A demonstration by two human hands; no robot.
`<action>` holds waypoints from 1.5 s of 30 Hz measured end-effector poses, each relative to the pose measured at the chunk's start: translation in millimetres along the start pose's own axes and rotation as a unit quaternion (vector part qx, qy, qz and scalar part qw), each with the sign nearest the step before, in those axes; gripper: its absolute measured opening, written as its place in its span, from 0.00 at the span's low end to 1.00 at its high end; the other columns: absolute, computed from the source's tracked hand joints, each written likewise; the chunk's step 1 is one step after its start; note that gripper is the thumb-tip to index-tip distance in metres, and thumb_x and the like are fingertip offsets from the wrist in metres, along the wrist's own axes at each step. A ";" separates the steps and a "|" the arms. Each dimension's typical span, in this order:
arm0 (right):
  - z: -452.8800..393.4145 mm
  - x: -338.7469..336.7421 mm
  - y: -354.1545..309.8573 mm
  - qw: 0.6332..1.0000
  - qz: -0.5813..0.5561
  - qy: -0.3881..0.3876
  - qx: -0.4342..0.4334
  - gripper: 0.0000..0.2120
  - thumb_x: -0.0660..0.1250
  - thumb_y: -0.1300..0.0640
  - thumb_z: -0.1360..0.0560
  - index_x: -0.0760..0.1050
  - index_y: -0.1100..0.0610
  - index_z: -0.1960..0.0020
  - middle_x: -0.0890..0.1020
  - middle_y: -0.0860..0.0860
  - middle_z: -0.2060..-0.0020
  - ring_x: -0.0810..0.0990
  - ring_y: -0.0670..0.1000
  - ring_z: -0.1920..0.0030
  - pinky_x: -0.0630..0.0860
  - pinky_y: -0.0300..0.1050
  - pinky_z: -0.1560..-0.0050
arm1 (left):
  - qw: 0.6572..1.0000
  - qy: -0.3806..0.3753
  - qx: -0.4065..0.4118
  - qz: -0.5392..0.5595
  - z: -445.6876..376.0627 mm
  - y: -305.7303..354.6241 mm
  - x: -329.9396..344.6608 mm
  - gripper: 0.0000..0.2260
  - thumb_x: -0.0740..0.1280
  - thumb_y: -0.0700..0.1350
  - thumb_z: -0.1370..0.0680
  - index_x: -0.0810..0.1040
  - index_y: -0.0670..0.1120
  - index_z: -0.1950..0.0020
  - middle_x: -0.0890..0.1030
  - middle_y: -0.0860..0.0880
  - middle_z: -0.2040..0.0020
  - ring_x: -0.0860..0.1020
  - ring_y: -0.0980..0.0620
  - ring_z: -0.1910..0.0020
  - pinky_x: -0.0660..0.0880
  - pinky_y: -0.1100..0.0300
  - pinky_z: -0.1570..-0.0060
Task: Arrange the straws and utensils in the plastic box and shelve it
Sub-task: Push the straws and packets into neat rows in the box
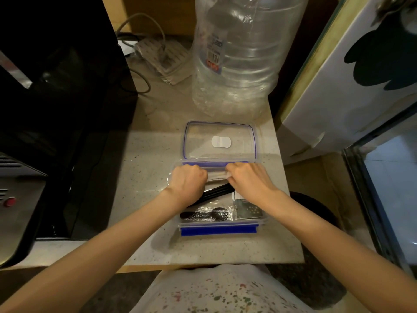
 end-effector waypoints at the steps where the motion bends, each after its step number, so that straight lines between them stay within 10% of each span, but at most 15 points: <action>1: 2.8 -2.2 5.4 1.000 -0.001 0.007 0.020 0.09 0.61 0.66 0.24 0.76 0.60 0.46 0.83 0.55 0.55 0.81 0.56 0.58 0.73 0.45 0.60 | 1.000 0.001 0.002 0.001 0.1 -0.7 1.1 0.08 0.59 0.40 0.22 0.77 0.42 0.49 0.82 0.44 0.50 0.80 0.42 0.52 0.71 0.55 0.60; 23: 13.4 3.8 5.7 0.988 -0.055 -0.035 0.141 0.15 0.59 0.68 0.23 0.68 0.65 0.36 0.82 0.59 0.51 0.82 0.56 0.53 0.76 0.43 0.58 | 0.999 -0.005 -0.047 -0.015 4.4 -2.6 -0.6 0.09 0.61 0.33 0.23 0.78 0.41 0.47 0.82 0.45 0.51 0.81 0.47 0.54 0.74 0.59 0.61; 35: 21.9 10.1 11.8 0.906 -0.332 -0.014 0.262 0.12 0.58 0.65 0.21 0.67 0.58 0.39 0.77 0.53 0.59 0.80 0.50 0.67 0.77 0.38 0.70 | 1.000 0.005 -0.008 -0.002 3.2 3.4 0.9 0.06 0.62 0.40 0.22 0.79 0.43 0.50 0.83 0.45 0.53 0.81 0.46 0.53 0.70 0.58 0.63; 45: 18.7 5.5 4.0 0.977 -0.131 0.015 0.168 0.14 0.61 0.66 0.22 0.70 0.62 0.37 0.81 0.57 0.51 0.82 0.55 0.55 0.79 0.43 0.58 | 0.997 0.045 0.006 0.058 3.7 -0.5 -3.2 0.08 0.57 0.41 0.21 0.76 0.43 0.48 0.82 0.44 0.51 0.80 0.45 0.54 0.68 0.57 0.63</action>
Point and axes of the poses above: each hand's wrist, its own z-axis away from the middle knuckle, its own x-axis out of the palm, y = z × x, the point moved 6 cm from there along -z, towards the middle knuckle
